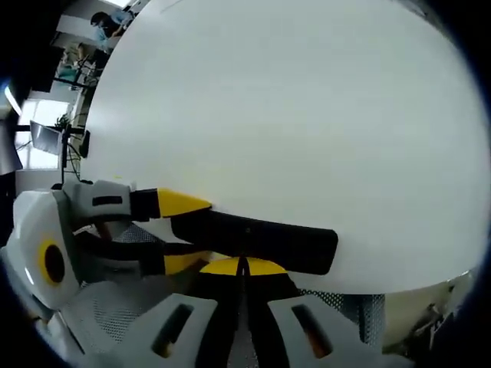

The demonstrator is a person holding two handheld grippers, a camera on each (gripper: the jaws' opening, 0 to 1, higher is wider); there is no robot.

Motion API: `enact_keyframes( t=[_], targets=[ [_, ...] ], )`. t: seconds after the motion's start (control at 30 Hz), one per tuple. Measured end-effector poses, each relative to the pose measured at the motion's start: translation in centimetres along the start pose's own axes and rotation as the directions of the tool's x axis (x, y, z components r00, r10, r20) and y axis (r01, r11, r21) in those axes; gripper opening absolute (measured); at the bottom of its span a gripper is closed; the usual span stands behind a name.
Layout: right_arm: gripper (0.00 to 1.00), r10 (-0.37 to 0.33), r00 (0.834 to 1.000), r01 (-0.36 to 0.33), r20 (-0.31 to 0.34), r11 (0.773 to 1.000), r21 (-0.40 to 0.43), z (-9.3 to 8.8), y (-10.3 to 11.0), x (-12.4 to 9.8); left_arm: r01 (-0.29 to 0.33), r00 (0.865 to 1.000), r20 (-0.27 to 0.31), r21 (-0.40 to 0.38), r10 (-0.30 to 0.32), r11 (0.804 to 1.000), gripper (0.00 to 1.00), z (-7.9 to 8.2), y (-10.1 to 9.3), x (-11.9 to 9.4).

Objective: Press the specified remote control buttons in sequence, fully releasing each button before pressing the next.

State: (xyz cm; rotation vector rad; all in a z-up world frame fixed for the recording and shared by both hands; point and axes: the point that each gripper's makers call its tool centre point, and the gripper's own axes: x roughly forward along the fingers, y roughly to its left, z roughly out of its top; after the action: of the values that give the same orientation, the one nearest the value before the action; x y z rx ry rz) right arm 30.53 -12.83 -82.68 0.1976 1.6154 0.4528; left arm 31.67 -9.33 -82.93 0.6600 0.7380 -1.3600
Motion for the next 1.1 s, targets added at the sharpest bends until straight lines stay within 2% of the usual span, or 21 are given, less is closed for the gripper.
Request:
enact_keyframes(
  t=[0.33, 0.5, 0.6, 1.1],
  targets=[
    [0.0, 0.003, 1.0, -0.003, 0.001, 1.0, 0.012, 0.1, 0.1, -0.1, 0.0, 1.0, 0.007, -0.003, 0.0, 1.0, 0.25, 0.0, 0.0, 0.0],
    [0.0, 0.059, 0.998, -0.06, 0.034, 0.998, 0.013, 0.8, 1.1, -0.1, 0.0, 1.0, 0.01, -0.004, 0.0, 1.0, 0.25, 0.0, 0.0, 0.0],
    [0.0, 0.031, 0.999, -0.031, 0.035, 0.999, -0.01, 0.9, 0.9, 0.1, 0.0, 1.0, 0.012, -0.005, 0.0, 1.0, 0.25, 0.0, 0.0, 0.0],
    [0.0, 0.033, 0.998, -0.032, 0.045, 0.999, -0.033, 1.4, 1.1, 0.1, 0.0, 1.0, 0.011, -0.004, 0.0, 1.0, 0.25, 0.0, 0.0, 0.0]
  ],
)
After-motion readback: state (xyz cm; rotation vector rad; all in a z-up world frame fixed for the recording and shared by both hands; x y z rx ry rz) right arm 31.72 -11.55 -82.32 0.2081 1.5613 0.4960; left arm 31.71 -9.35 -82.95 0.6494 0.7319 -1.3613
